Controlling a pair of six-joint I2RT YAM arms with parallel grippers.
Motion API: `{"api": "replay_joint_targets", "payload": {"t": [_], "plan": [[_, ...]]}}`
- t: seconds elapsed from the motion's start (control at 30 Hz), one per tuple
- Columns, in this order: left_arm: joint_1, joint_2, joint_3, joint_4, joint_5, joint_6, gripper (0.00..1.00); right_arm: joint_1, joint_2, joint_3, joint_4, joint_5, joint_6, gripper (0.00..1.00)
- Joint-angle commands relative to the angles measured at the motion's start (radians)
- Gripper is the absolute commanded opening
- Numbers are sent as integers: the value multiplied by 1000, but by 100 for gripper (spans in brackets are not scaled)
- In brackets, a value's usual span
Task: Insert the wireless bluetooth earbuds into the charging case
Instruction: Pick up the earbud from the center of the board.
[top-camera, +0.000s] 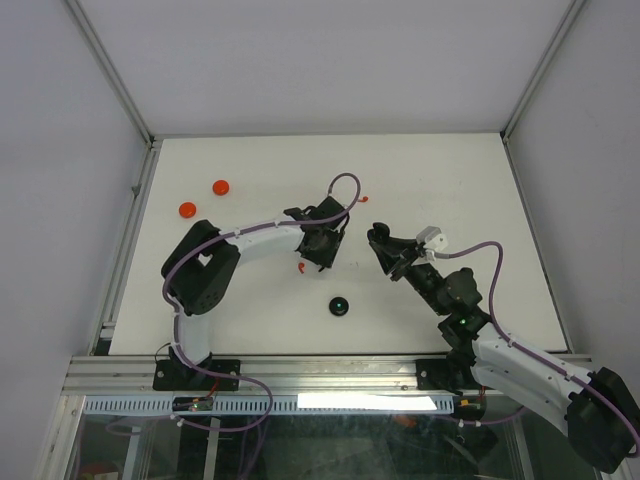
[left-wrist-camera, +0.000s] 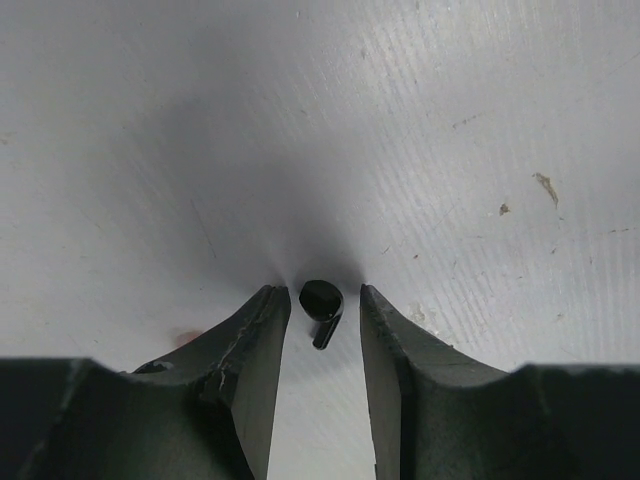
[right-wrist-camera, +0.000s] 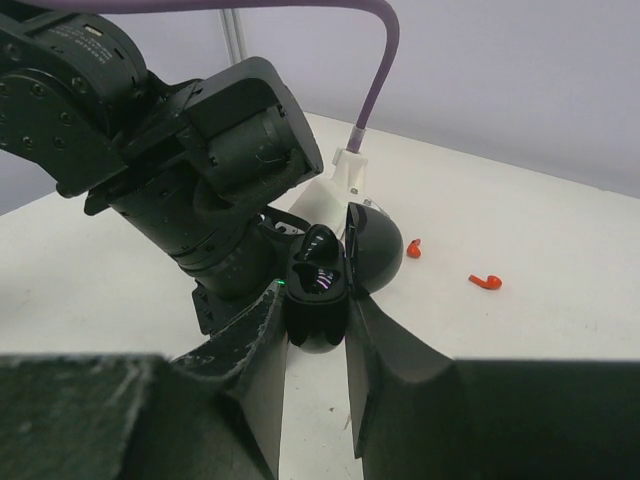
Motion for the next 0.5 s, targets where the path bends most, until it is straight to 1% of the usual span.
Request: {"api": "replay_joint_targets", "payload": {"t": [0.0, 0.47], "plan": [[6, 25, 74, -43, 12, 35, 36, 5, -13, 8, 20, -3, -16, 0], [5, 82, 123, -119, 45, 50, 25, 5, -11, 19, -1, -2, -16, 0]]}}
